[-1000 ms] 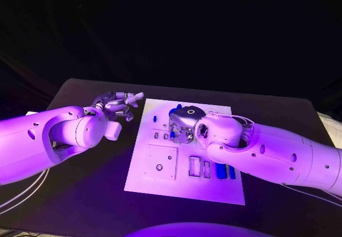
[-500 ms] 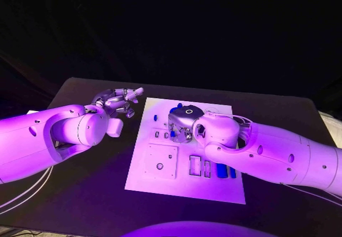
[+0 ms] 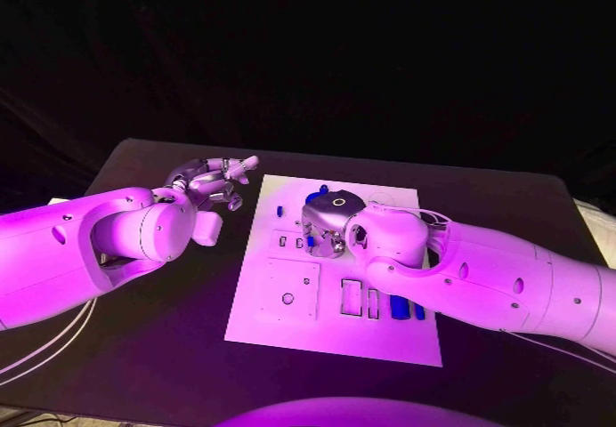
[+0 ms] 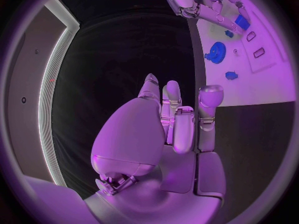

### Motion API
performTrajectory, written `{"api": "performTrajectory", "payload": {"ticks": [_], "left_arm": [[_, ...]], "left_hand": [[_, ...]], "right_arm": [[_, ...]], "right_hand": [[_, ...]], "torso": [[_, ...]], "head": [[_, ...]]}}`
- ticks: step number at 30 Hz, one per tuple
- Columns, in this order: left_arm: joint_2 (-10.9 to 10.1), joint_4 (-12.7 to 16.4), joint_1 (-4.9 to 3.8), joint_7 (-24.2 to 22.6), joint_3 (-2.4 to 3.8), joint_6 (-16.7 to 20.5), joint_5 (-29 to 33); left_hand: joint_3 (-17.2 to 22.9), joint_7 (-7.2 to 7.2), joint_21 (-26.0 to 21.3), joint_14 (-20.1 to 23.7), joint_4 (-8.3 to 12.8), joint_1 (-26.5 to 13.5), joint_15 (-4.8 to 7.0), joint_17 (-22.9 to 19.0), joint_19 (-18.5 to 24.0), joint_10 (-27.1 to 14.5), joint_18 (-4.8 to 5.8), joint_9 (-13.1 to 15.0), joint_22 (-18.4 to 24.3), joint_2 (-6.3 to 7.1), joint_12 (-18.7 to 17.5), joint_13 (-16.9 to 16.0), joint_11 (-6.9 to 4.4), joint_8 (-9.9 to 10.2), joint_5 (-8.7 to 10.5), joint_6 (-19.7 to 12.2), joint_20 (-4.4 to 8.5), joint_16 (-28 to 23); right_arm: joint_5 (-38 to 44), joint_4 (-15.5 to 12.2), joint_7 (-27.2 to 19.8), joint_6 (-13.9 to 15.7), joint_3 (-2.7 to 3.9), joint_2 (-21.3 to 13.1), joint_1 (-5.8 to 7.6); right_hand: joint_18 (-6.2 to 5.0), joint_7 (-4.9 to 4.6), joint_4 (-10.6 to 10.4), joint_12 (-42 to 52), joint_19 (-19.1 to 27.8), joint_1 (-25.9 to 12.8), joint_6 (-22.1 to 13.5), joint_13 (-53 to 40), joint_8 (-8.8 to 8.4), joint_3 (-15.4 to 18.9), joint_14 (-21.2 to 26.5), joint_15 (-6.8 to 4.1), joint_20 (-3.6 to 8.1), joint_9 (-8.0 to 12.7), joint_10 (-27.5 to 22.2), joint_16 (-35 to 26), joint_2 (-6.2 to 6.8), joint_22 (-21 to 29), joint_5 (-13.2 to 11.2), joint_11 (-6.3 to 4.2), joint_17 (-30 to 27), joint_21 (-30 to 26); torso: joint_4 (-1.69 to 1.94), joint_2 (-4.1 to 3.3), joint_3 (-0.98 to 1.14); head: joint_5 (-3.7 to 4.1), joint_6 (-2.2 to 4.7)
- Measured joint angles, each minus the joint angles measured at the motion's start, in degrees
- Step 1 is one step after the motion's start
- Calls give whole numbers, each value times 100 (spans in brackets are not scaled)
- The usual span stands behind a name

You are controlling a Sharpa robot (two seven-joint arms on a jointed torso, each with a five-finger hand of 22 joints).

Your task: Assemble the parts on the task board

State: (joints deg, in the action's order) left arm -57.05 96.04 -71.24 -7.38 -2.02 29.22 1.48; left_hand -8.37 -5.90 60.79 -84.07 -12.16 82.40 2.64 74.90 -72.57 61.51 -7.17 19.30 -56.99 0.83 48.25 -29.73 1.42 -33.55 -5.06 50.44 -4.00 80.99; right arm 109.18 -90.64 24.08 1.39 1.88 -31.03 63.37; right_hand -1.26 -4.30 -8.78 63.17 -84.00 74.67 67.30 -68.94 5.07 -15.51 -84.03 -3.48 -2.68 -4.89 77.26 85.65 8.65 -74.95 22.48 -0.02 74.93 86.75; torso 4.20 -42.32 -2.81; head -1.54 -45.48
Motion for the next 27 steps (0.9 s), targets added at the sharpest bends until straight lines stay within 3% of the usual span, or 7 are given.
{"api": "performTrajectory", "payload": {"ticks": [19, 27], "left_arm": [[4, 0, 0, 2, 0, -43, 2], [1, -6, 0, 9, 0, -59, 1]], "left_hand": [[17, 0, -33, 0, 17, -23, 0, 4, 0, -20, 1, 0, 6, -23, 0, 5, 20, 0, 0, 0, 0, 0], [17, 0, -33, 0, 17, -23, 0, 4, 0, -20, 1, 0, 6, -23, 0, 5, 20, 0, 0, 0, 0, 0]], "right_arm": [[42, 49, -7, 85, -26, 0, -43], [43, 57, -6, 82, -32, -4, -55]], "right_hand": [[0, -103, -16, -165, 0, -100, -144, 117, -78, -17, 0, 0, 0, 29, -118, -76, 94, 1, -85, 71, -1, -68], [0, -152, -57, -244, 0, -153, -271, 190, -112, 24, 9, 9, 0, 62, -197, -120, 147, 2, -266, 111, -1, -109]], "torso": [[-3, 5, -8], [-3, 7, -8]], "head": [[5, -19], [5, -22]]}}
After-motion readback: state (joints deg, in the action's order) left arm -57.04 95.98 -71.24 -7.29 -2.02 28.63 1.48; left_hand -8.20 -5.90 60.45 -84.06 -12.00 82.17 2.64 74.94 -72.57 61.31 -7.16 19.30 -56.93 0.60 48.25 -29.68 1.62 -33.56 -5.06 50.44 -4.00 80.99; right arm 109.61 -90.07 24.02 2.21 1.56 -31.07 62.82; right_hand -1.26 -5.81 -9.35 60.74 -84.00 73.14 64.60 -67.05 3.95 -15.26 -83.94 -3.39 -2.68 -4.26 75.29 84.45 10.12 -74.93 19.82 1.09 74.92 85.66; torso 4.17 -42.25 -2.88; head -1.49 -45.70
